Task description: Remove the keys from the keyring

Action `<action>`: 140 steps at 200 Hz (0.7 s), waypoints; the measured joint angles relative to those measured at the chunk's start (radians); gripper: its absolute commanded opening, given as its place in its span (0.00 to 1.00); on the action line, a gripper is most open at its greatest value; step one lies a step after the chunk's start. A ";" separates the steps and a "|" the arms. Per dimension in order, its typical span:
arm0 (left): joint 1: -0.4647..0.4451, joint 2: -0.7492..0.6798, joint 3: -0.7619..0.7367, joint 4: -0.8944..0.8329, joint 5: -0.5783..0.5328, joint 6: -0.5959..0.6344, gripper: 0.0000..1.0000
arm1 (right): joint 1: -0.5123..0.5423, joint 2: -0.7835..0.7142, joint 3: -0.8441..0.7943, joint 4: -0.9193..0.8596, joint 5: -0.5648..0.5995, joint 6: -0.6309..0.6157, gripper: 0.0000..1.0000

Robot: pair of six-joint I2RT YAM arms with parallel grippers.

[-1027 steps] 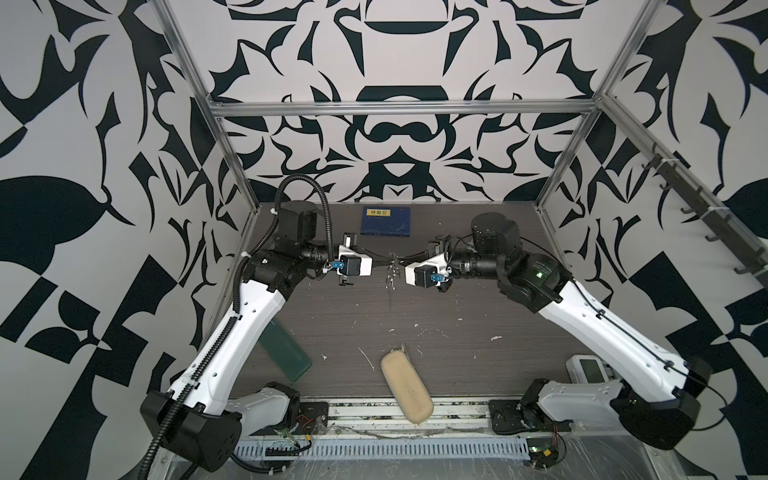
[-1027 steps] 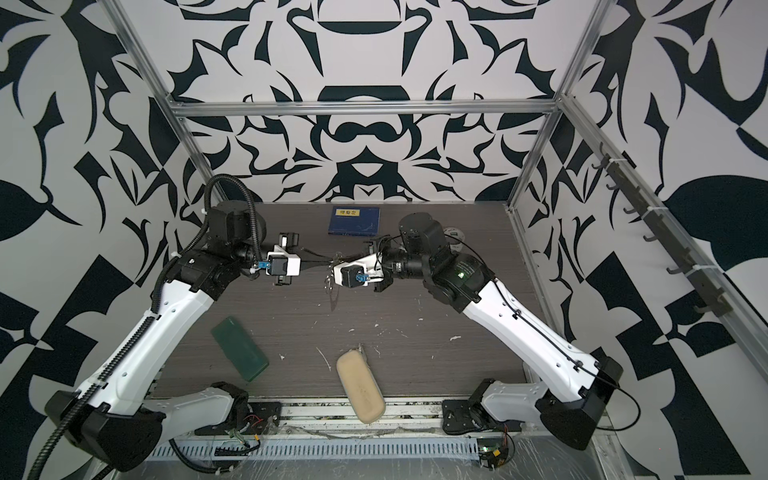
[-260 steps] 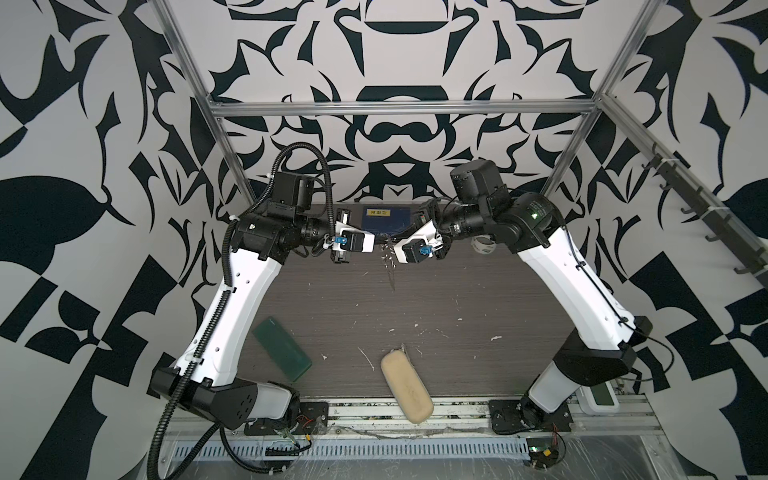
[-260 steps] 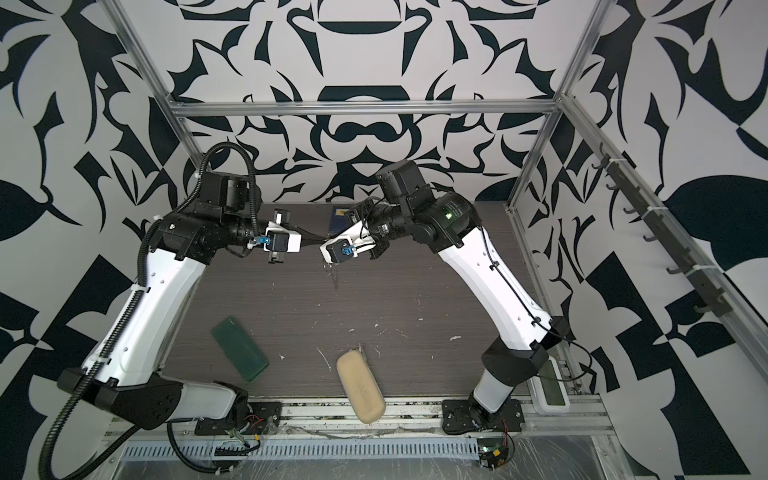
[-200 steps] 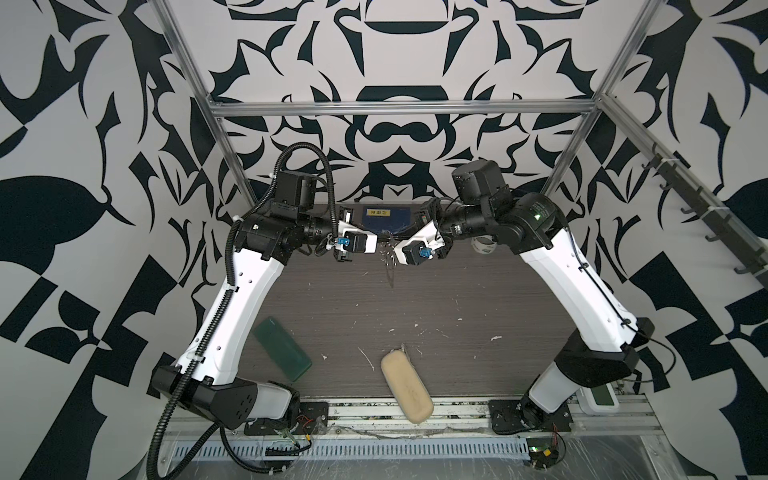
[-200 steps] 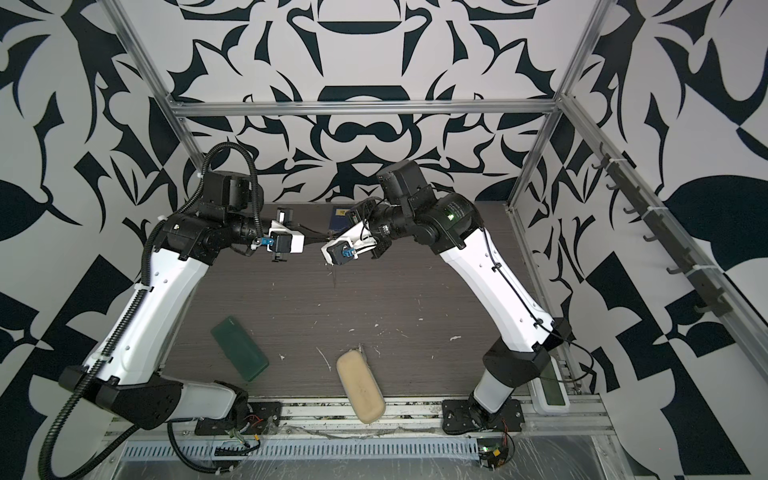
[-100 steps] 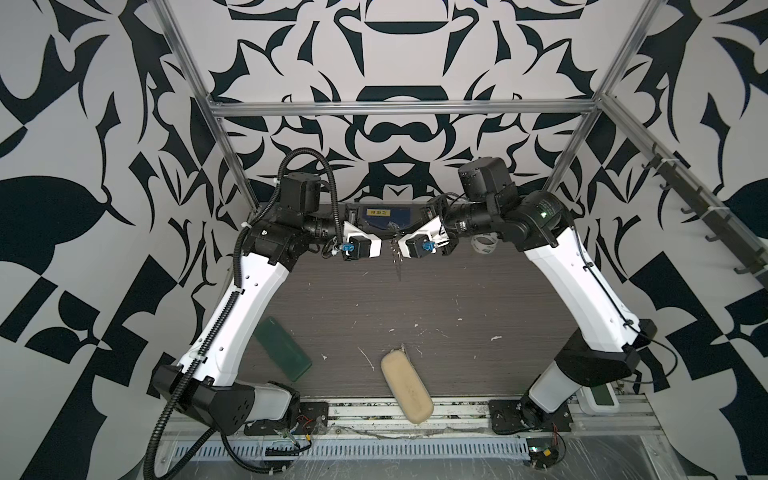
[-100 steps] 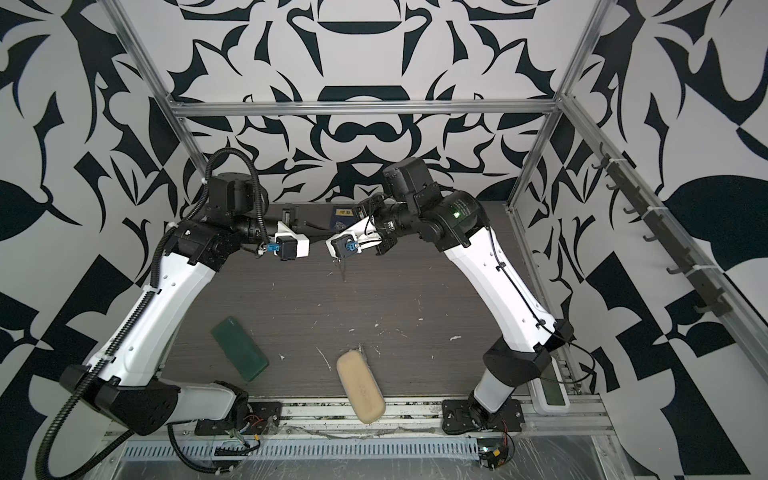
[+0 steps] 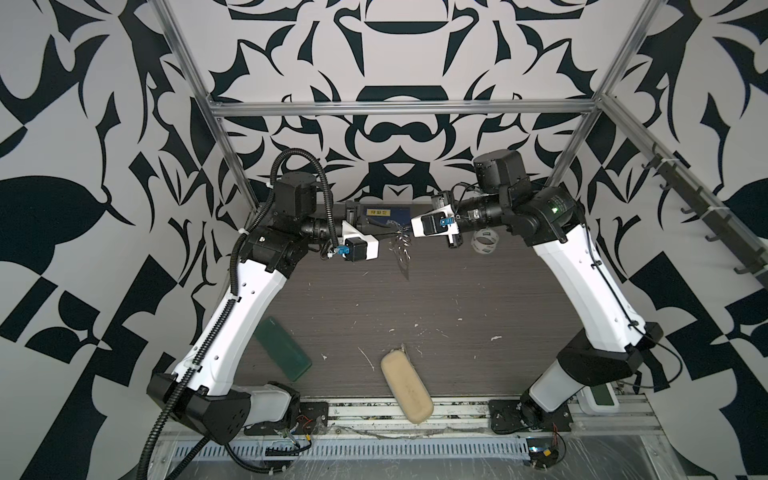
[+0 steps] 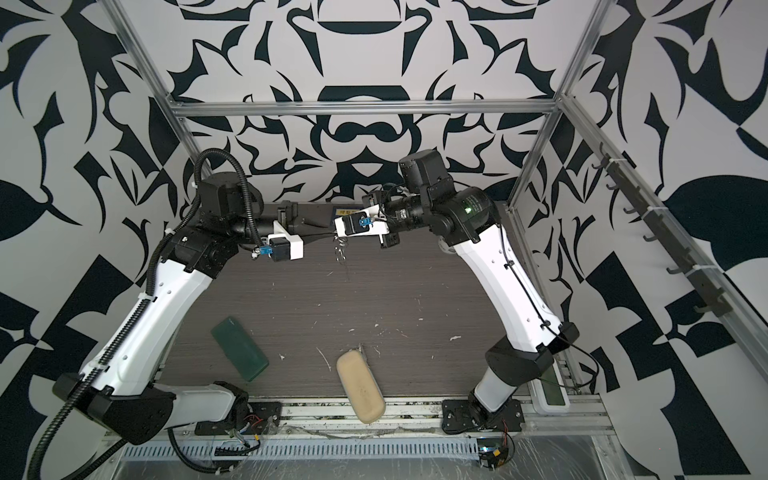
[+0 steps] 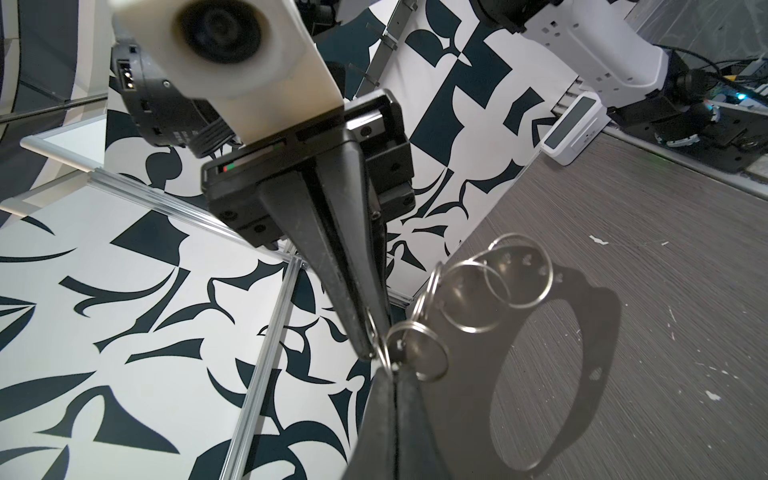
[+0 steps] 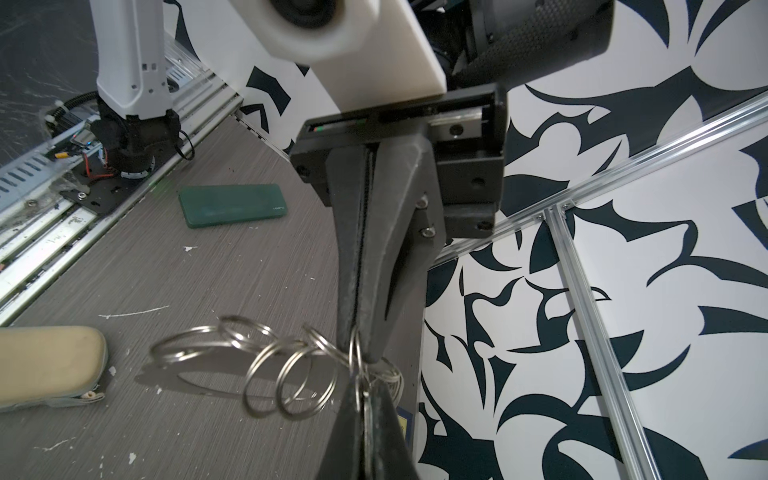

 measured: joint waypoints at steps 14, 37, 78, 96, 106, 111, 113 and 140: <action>0.000 0.004 0.001 -0.001 0.007 -0.003 0.00 | 0.000 0.000 0.000 0.000 -0.002 0.000 0.00; 0.000 0.015 0.007 -0.001 0.010 -0.018 0.00 | -0.001 0.001 0.000 -0.002 -0.001 0.000 0.00; 0.000 0.051 0.006 0.013 -0.020 -0.124 0.00 | 0.000 -0.021 -0.080 0.045 0.098 -0.068 0.00; 0.001 0.073 -0.018 0.031 -0.031 -0.167 0.00 | 0.000 -0.019 -0.111 0.050 0.158 -0.098 0.00; 0.002 0.077 -0.042 0.040 -0.035 -0.187 0.00 | 0.003 -0.017 -0.127 0.043 0.185 -0.106 0.00; 0.002 0.078 -0.055 0.048 -0.035 -0.195 0.00 | 0.005 -0.012 -0.128 0.035 0.197 -0.110 0.00; 0.003 0.078 -0.060 0.050 -0.035 -0.198 0.00 | 0.006 -0.010 -0.128 0.034 0.202 -0.111 0.00; 0.011 0.078 -0.103 0.072 -0.038 -0.234 0.00 | 0.021 0.007 -0.128 0.011 0.266 -0.127 0.00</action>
